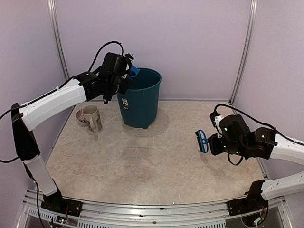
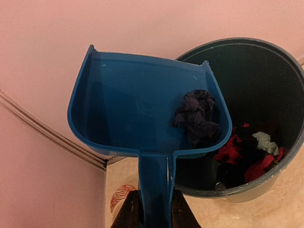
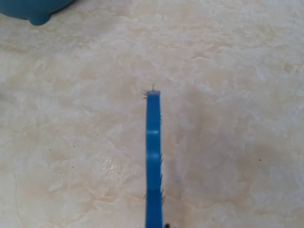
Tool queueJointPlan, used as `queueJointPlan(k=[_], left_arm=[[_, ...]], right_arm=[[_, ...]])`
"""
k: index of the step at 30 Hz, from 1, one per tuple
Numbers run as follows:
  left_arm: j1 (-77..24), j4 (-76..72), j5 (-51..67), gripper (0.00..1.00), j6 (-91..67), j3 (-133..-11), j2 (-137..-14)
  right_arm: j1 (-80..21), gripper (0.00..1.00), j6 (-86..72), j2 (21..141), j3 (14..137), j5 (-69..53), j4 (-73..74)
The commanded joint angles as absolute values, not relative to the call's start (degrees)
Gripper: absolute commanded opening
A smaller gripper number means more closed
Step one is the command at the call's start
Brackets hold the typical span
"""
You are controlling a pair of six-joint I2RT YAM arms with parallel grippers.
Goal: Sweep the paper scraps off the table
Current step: Dump the paper scraps into the trash bin.
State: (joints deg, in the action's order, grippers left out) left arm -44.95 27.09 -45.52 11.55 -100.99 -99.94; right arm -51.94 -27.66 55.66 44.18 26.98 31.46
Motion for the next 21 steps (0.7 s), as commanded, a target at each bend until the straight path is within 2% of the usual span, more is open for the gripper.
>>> queueJointPlan(k=[1, 5, 9, 16, 18, 21], left_arm=[[-47.34, 17.92, -60.64, 0.00, 26.84, -100.58, -103.25], [-48.71, 6.13, -67.37, 0.00, 42.90, -98.21, -105.55], [-49.17, -13.17, -70.69, 0.00, 62.39, -91.68, -105.73], [-47.97, -67.44, -68.87, 0.00, 111.59, -80.80, -111.29], [-47.52, -72.93, -67.18, 0.00, 116.70, -80.41, -112.49], [-47.74, -73.34, -66.36, 0.00, 116.91, -81.05, -112.43]], right_arm=[[-51.33, 0.00, -26.98, 54.20, 43.53, 27.43, 29.89], [-51.33, 0.00, -27.21, 53.24, 43.04, 27.27, 29.94], [-51.33, 0.00, -27.54, 52.07, 42.41, 27.08, 29.78], [-51.27, 0.00, -27.43, 51.24, 42.44, 26.82, 30.05], [-51.22, 0.00, -27.39, 50.93, 42.53, 26.74, 30.09], [-51.23, 0.00, -27.57, 50.14, 42.18, 26.63, 30.36]])
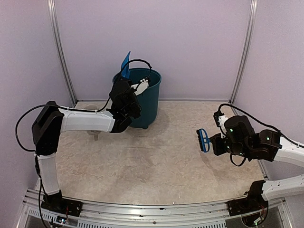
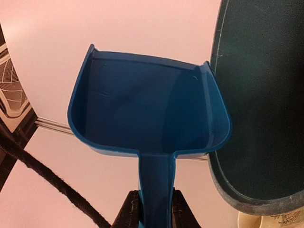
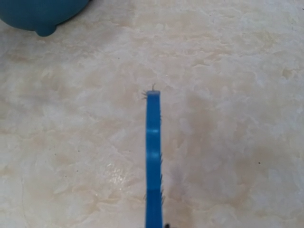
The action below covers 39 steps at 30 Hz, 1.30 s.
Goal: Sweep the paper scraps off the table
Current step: Dump the paper scraps into the trash bin, then place the dustpan at the center of the board.
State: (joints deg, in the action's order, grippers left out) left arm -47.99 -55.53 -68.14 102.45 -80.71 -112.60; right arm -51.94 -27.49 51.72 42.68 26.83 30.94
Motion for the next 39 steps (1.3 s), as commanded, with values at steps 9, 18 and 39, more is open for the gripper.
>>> queueJointPlan(k=[9, 18, 39], left_arm=[[-48.85, -75.14, -65.52, 0.00, 119.42, -82.85, -112.61], [-47.16, -40.97, -67.57, 0.00, 85.84, -85.90, -106.88], [-44.94, 14.56, -33.43, 0.00, 18.25, -94.44, -94.61]], right_arm=[[-51.24, 0.00, -27.98, 49.33, 40.50, 25.35, 28.28], [-51.24, 0.00, -28.04, 48.11, 39.60, 24.73, 26.76], [-51.19, 0.00, -27.69, 46.12, 38.12, 23.73, 23.17]])
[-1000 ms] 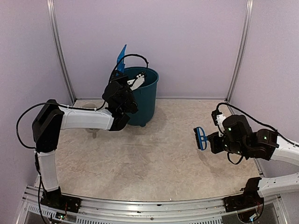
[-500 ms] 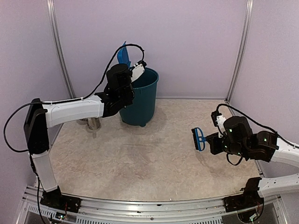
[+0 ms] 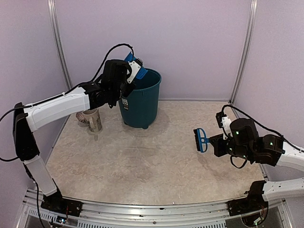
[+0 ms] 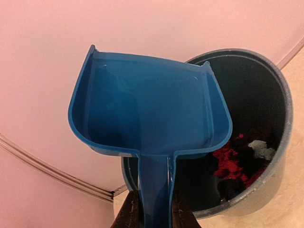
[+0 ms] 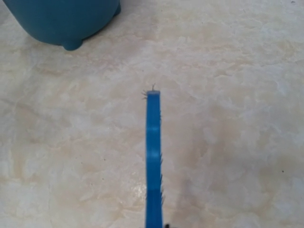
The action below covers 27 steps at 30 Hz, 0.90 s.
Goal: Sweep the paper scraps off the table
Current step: Place the dustpan at the center of the board.
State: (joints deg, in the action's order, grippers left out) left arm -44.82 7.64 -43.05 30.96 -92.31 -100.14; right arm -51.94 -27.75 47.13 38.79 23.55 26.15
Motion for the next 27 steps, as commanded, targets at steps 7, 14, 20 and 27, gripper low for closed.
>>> queueJointPlan(k=[7, 14, 20, 27], left_arm=[[-48.59, 18.28, -26.81, 0.00, 9.44, -89.79, -87.08], [-56.61, 20.78, -24.32, 0.00, 3.80, -85.05, -82.34], [-62.64, 20.04, -23.66, 0.00, -1.50, -80.33, -80.59], [-66.89, 11.74, -22.96, 0.00, -6.01, -72.74, -82.52]], right_arm=[[-50.73, 0.00, -25.13, 46.23, 37.62, 23.83, 21.14], [-48.43, 0.00, -23.16, 45.79, 37.10, 23.23, 19.83], [-46.10, 0.00, -22.60, 45.40, 36.29, 24.50, 19.18], [-44.14, 0.00, -22.95, 42.76, 35.88, 27.82, 19.15]])
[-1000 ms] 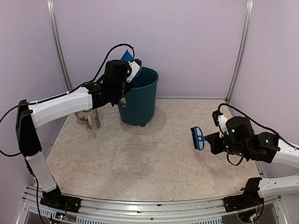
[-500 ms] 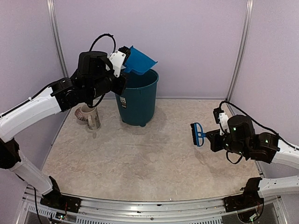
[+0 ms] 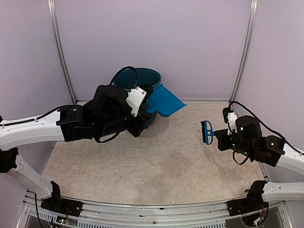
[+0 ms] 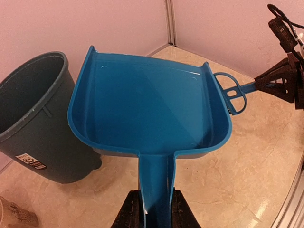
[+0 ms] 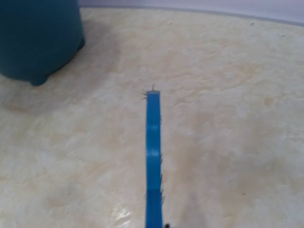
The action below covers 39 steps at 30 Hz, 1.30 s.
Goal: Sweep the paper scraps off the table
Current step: Place the dustpan at the center of the board.
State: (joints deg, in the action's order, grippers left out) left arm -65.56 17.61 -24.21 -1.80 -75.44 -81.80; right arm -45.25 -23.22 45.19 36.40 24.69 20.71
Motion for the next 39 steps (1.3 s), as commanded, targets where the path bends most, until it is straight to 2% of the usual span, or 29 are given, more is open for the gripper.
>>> queueJointPlan(k=[1, 13, 22, 39], left_arm=[[-67.07, 10.96, -22.38, 0.00, -6.58, -72.22, -83.59], [-67.81, 4.36, -16.94, 0.00, -11.64, -76.04, -101.18], [-67.85, 2.24, -13.94, 0.00, -14.60, -86.55, -116.41], [-66.84, 2.81, -8.77, 0.00, -19.56, -94.92, -132.41]], right_arm=[[-44.00, 0.00, -23.14, 42.19, 36.05, 28.66, 19.60], [-43.86, 0.00, -23.83, 35.69, 37.88, 40.01, 24.95], [-43.86, 0.00, -23.41, 33.03, 37.71, 40.26, 24.61], [-43.86, 0.00, -21.96, 33.86, 36.36, 38.17, 24.13]])
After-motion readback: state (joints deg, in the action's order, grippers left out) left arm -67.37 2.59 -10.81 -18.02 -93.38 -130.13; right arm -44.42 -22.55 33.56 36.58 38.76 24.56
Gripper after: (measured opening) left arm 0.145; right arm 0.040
